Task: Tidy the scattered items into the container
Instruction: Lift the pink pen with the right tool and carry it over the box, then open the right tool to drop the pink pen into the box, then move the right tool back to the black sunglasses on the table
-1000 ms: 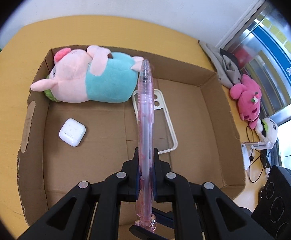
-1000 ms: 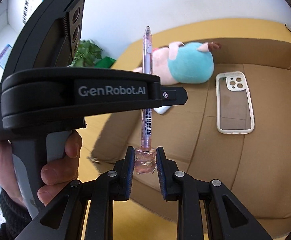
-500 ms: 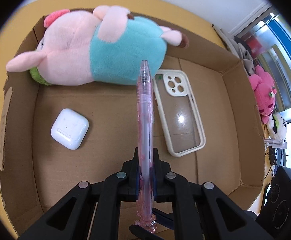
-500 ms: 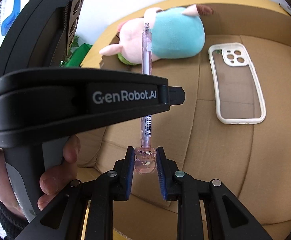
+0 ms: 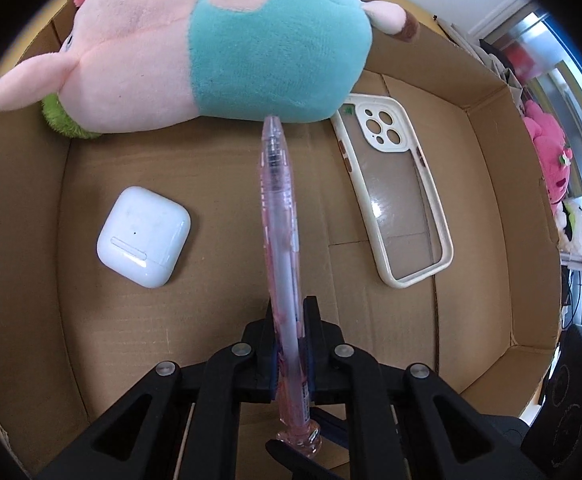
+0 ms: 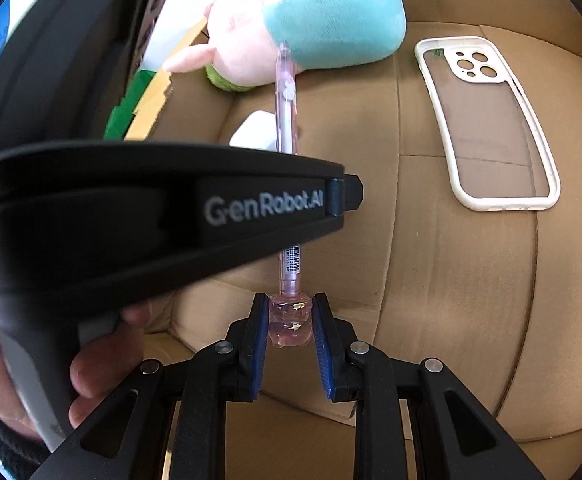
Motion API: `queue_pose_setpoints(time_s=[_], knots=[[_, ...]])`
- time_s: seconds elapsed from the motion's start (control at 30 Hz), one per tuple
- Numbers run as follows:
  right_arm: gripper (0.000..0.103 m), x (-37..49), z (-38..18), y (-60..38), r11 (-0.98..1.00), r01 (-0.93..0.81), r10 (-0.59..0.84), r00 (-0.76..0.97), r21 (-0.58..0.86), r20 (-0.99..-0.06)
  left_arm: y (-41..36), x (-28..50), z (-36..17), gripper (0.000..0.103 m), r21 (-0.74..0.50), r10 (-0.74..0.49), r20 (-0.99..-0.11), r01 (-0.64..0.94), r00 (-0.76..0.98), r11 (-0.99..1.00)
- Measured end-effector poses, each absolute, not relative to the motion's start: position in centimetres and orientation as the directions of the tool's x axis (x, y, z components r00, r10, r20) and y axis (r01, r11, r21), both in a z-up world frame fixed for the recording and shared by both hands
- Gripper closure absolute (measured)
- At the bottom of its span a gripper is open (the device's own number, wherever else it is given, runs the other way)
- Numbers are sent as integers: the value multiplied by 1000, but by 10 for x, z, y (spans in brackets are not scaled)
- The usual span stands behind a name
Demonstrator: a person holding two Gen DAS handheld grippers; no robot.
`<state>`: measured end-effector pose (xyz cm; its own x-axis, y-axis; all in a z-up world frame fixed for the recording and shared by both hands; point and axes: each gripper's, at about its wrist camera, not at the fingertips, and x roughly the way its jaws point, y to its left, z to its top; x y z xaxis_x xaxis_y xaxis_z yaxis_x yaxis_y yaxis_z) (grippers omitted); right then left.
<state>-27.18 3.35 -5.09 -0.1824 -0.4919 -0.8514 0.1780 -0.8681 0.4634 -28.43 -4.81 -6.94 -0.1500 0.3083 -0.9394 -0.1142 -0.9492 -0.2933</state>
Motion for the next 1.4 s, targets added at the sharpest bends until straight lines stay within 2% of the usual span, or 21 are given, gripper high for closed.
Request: queue_pose_setpoints(time_s=[0.47,0.6,0.7,0.8,0.87,0.97,1.1,1.2,1.27,1.33,1.4], knots=[[78,-280,-61,43,-869,164,-492,-176,467,-853,-53,-282,-69,93,-288,307,-939,-131,-158,-949],[73,-281,-61,47,-867,164,-494,-178,470,-851,-55,-280,-65,87,-269,290,-940,-131,-179,-954],[65,-283,-61,53,-863,160,-503,-184,479,-844,-57,-277,-58,84,-272,294,-934,-128,-202,-954],[53,-284,-60,58,-864,153,-502,-200,479,-842,-62,-272,-48,82,-276,299,-924,-127,-236,-953],[38,-284,-58,62,-873,147,-488,-219,466,-845,-66,-267,-39,82,-270,295,-918,-128,-264,-954],[25,-280,-49,70,-872,151,-490,-259,466,-832,-63,-262,-25,78,-263,290,-904,-126,-314,-957],[18,-272,-31,78,-891,203,-454,-333,407,-827,-68,-240,-4,67,-220,247,-877,-111,-412,-969],[11,-252,-24,89,-920,226,-389,-417,320,-822,-73,-212,14,61,-171,198,-840,-100,-505,-980],[8,-234,-15,93,-939,226,-339,-474,260,-813,-74,-188,25,53,-143,164,-806,-83,-569,-986],[8,-214,1,92,-952,219,-300,-529,214,-794,-72,-164,36,39,-111,125,-761,-61,-637,-992],[6,-189,20,91,-961,216,-271,-580,176,-768,-70,-139,46,32,-105,113,-710,-55,-695,-993]])
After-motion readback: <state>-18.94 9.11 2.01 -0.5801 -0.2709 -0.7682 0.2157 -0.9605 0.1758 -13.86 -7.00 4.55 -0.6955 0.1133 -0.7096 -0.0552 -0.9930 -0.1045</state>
